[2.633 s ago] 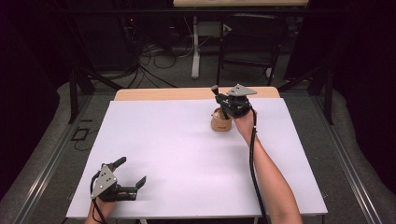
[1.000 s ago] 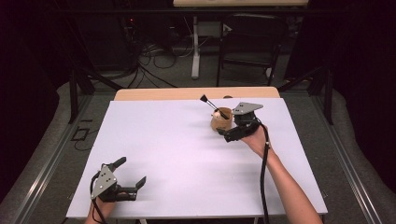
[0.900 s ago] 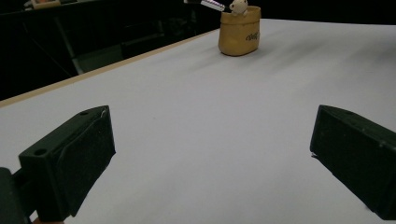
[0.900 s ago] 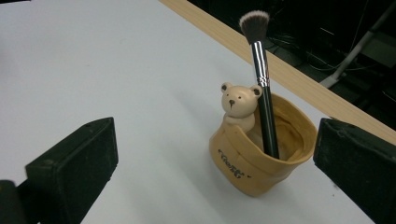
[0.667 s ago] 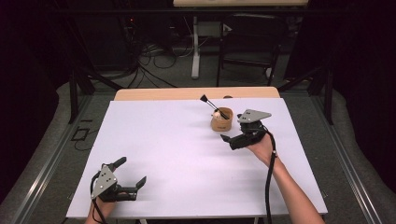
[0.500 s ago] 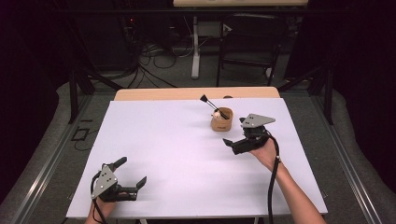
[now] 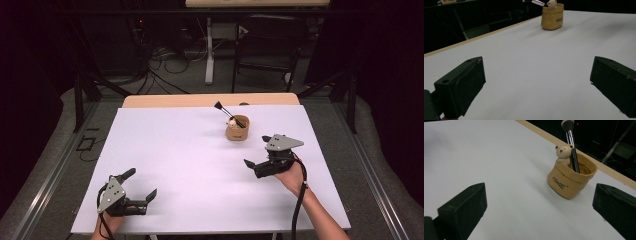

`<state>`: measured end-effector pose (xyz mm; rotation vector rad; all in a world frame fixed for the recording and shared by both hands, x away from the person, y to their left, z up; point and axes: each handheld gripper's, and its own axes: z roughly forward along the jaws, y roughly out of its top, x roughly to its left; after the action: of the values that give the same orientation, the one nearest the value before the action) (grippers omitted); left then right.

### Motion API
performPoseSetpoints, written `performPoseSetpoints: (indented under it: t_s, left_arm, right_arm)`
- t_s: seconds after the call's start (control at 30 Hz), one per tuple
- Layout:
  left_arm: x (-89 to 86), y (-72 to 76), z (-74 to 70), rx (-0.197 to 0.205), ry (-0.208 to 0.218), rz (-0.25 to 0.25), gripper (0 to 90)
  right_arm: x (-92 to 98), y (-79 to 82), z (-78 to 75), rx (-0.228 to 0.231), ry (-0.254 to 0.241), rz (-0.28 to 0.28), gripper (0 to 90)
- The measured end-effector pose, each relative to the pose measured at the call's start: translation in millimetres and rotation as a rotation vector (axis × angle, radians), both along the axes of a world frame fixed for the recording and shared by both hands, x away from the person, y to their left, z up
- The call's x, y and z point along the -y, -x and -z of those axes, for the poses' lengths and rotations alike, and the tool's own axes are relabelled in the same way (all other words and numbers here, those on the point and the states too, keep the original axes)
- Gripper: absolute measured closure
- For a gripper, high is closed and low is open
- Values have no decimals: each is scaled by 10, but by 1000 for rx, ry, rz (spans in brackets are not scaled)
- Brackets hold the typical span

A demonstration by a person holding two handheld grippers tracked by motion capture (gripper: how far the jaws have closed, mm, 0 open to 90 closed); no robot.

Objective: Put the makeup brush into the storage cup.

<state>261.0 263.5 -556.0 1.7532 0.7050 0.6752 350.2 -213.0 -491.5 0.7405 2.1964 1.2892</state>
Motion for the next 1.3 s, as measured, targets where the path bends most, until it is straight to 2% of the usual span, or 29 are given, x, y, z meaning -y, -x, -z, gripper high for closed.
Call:
performPoseSetpoints:
  t_s: [0.1,0.4,0.6,0.7,0.93,1.03,1.3]
  left_arm:
    - [0,0,0,0,0,0,0]
    - [1,0,0,0,1,2,0]
    - [-2,1,-1,0,1,2,0]
    - [-3,-1,1,-1,2,2,0]
    - [-3,-1,0,-1,3,2,0]
    - [5,-1,1,-4,3,3,0]
    - [-2,-1,2,-4,5,3,0]
  right_arm:
    - [30,51,-2,9,-16,-1,0]
    - [95,206,50,28,-23,4,0]
    - [154,307,64,54,-58,5,0]
    - [177,383,102,71,-52,-1,0]
    - [219,551,230,79,-49,1,0]
    - [230,609,263,77,-30,5,0]
    - [262,727,347,62,-22,19,0]
